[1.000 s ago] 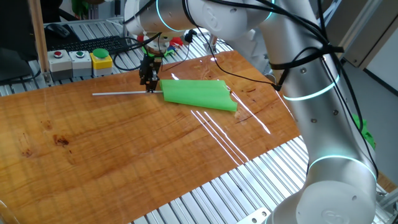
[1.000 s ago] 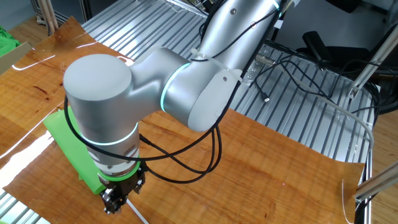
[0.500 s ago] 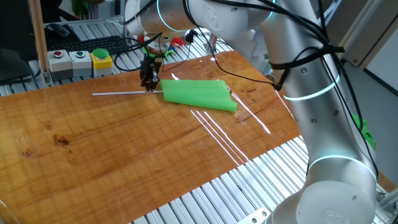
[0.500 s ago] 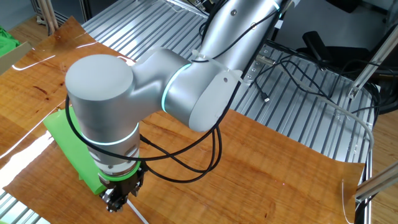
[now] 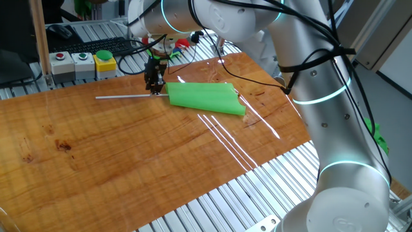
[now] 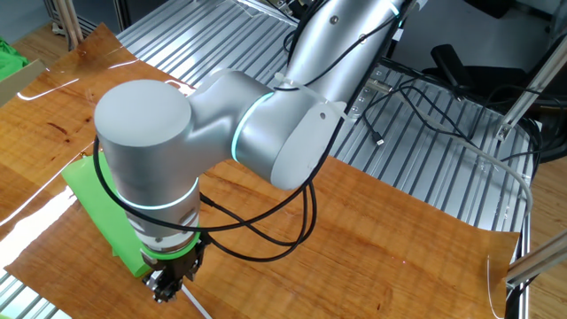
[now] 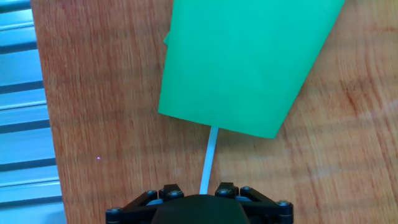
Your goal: Wave the flag
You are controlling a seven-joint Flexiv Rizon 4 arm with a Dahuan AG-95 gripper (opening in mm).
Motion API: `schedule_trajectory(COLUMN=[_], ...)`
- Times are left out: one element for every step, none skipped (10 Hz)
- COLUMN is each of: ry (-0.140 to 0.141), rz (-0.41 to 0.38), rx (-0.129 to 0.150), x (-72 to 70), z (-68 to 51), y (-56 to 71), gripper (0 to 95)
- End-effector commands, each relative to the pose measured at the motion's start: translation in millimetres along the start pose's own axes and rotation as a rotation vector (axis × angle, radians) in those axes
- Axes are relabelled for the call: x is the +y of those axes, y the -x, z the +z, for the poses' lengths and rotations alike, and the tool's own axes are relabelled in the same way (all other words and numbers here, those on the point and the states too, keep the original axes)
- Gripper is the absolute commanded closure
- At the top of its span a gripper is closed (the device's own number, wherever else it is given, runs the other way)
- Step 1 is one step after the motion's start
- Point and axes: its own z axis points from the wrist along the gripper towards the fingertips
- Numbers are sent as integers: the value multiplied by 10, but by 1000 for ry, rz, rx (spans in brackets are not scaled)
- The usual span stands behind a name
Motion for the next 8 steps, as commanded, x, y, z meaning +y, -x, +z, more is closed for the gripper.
schedule_trajectory(ry=[0,-2,-5,-9,-22,-32,-39,-40], rz=[-2,-3,-10,-9,-19,-28,-37,-42], rx=[-8,-18,-25,-26,-30,-24,-24,-26], x=[1,1,1,1,1,1,1,1], z=[-3,-3,-3,-3,-3,-3,-3,-3], y=[4,4,4,4,4,4,4,4], gripper=[570,570,570,570,570,570,570,570])
